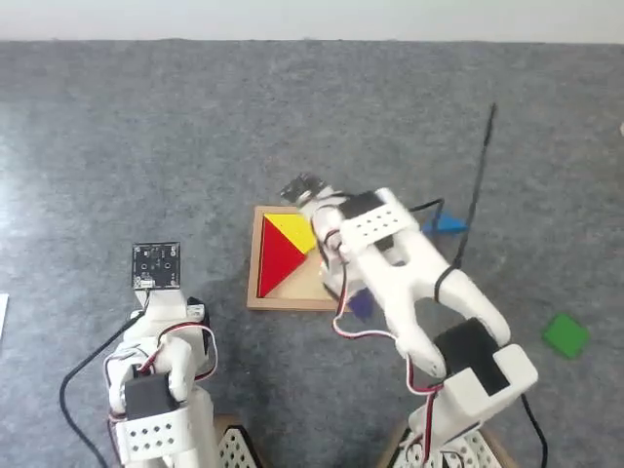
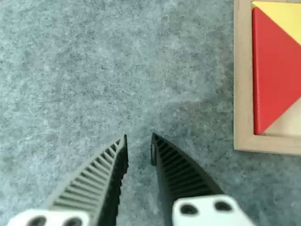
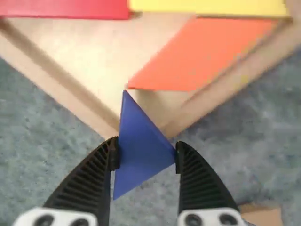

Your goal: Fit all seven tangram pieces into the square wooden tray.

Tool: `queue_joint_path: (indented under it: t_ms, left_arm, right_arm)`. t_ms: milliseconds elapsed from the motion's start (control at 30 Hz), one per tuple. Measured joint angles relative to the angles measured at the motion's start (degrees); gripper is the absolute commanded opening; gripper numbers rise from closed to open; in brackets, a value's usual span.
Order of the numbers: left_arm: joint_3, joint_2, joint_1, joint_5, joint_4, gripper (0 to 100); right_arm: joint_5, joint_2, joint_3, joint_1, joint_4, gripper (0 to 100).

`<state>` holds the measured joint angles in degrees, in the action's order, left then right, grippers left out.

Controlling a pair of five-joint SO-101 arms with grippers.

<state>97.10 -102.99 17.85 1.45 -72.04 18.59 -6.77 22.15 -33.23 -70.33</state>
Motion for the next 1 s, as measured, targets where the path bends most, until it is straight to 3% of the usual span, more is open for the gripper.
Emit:
queue_joint_path:
  t_ms: [267, 567, 767, 867, 1000]
  left_arm:
    - [0.0, 0.0, 0.0, 0.0, 0.0, 8]
    - [0.0, 0.0, 0.0, 0.0, 0.0, 8]
    - [0.0, 0.0, 0.0, 0.0, 0.0, 8]
    - [0.0, 0.0, 0.0, 0.0, 0.0, 8]
    - [0.0, 0.0, 0.0, 0.0, 0.0, 8]
  right_arm:
    - [9.41, 0.0, 1.23, -1.14, 2.64, 18.5]
    - [13.27, 3.87, 4.22, -0.88, 2.99, 19.9]
    - [15.21, 13.1, 8.79, -0.88, 2.99, 30.7]
    - [16.26, 17.41, 11.78, -0.97, 2.46, 31.2]
    - [22.07, 23.91, 17.85, -2.02, 0.35, 31.3]
